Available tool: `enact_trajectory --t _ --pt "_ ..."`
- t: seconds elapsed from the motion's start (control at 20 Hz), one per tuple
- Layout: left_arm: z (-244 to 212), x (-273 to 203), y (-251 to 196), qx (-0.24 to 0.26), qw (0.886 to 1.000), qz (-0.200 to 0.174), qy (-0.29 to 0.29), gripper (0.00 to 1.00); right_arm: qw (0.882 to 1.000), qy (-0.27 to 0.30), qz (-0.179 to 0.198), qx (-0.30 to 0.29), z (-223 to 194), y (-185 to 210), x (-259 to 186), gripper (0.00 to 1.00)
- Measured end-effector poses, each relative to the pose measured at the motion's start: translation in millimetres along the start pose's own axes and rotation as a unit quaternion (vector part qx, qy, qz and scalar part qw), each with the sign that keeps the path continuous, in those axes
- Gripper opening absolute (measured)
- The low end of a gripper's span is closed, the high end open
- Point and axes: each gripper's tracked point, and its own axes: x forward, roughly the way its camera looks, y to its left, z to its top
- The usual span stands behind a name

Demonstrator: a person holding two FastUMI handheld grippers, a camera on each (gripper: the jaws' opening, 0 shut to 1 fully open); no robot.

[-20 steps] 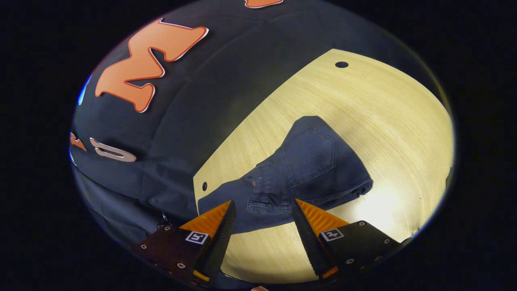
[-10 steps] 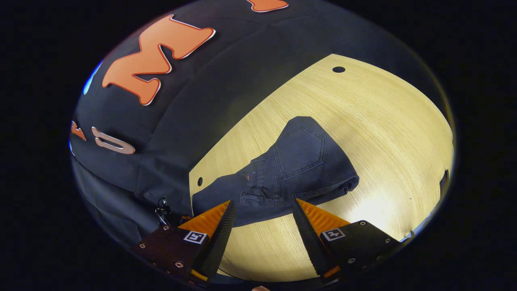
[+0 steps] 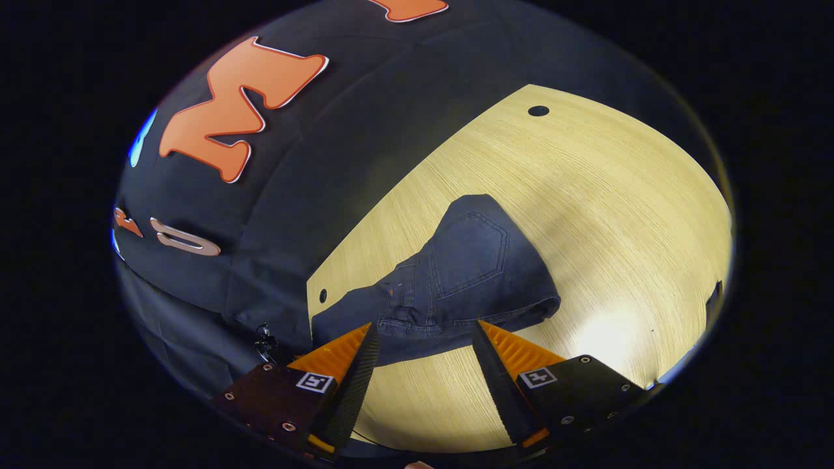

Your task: Grasp the waist and the cuffs of the jeans and fold them to make the two legs overlap; first hold the waist and fold one-third of the jeans toward the cuffs, then hold the cuffs and fold the remaining one-third in the same direction to finish folding.

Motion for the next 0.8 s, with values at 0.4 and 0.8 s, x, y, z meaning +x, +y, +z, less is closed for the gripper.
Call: enact_trajectory --t 0.4,0.8 --pt "0.9 -23.7 -4.1 -0.012 0.997 -0.07 -0.025 0.02 1.0 0.0 -0.002 0.004 19.5 -14.6 -7.6 0.88" --pt "-1.6 -71.9 -25.6 0.047 0.993 -0.077 -0.078 0.02 1.0 0.004 0.01 0.002 23.4 -9.6 -5.2 0.88"
